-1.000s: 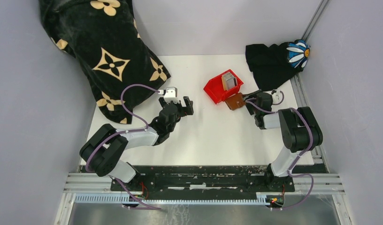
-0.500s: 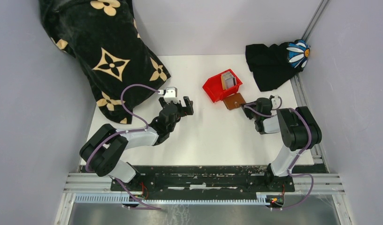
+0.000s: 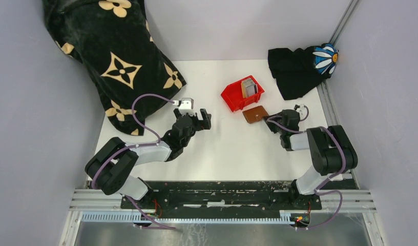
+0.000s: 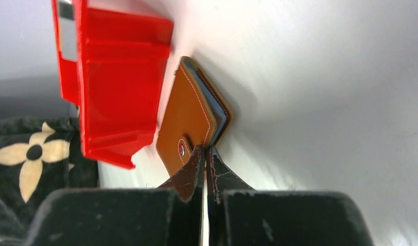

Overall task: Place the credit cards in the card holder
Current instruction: Move the card holder to the center of the board.

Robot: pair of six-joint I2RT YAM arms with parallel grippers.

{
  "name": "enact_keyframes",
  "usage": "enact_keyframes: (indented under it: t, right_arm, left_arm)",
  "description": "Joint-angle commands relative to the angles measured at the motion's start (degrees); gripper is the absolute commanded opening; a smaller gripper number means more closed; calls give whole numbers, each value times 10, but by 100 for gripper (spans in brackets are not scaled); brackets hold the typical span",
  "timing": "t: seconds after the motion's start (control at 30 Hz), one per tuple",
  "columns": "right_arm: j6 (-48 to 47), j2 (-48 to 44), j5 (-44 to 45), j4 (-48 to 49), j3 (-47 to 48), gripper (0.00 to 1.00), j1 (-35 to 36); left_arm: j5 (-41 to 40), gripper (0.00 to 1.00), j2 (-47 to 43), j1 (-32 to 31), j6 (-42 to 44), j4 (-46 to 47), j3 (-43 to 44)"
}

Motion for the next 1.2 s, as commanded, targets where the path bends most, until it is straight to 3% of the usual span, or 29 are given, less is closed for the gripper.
enact_keyframes:
  t: [0.0, 0.23, 0.43, 0.6, 0.9, 1.17]
  right_arm:
    - [-41, -95, -30, -54, -7, 1, 1]
    - [-98, -245, -83, -226, 12, 1, 1]
    - [-131, -275, -174, -301, 24, 1, 1]
    - [-157, -266, -250, -328, 33, 1, 16]
    - [-191, -197, -291, -361, 98, 1, 110]
    - [-202, -94, -295, -355, 165, 1, 172]
  left_arm:
    - [26, 99, -36, -5, -19, 31, -9]
    - [122, 99, -40, -5, -15, 23, -6]
    - [198, 99, -20, -4, -38, 30, -14]
    - [235, 99, -29, -4, -60, 68, -54]
    - [318, 99, -66, -4, -53, 101, -110]
    - [306, 96, -109, -4, -46, 97, -160]
